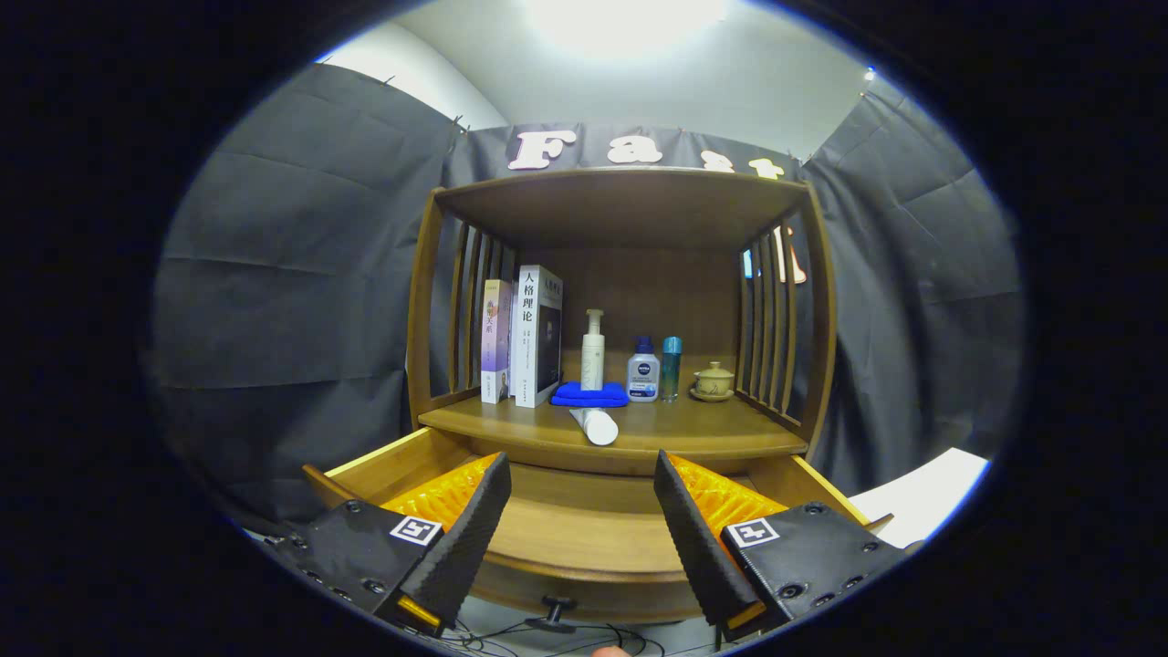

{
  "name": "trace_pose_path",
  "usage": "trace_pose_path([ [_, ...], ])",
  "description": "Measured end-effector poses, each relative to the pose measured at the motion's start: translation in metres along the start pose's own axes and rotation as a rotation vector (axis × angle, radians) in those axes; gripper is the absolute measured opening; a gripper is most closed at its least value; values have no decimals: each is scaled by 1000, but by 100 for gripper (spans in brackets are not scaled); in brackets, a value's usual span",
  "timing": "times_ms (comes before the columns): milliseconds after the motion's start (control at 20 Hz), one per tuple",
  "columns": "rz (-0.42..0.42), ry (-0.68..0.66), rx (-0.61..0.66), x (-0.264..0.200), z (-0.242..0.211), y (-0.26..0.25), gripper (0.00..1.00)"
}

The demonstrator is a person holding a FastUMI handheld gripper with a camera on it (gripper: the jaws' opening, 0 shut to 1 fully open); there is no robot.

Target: Pull open the drawer, take out the items inside it, and place them on the countertop above the cabinet.

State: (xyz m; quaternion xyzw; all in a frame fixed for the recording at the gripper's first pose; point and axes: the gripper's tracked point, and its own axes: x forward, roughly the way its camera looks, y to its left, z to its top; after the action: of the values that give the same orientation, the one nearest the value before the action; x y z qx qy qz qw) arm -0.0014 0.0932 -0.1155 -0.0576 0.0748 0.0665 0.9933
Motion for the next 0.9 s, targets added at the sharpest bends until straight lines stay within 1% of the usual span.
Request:
trace_pose_path([
  [200,1,-13,8,-22,-20,7,98],
  [400,13,32,16,-37,-49,11,98],
  [550,20,76,-22,-41,-75,12,98],
  [750,17,128,-20,-40,-99,14,98],
  [900,-1,170,-11,-32,-116,12,98],
])
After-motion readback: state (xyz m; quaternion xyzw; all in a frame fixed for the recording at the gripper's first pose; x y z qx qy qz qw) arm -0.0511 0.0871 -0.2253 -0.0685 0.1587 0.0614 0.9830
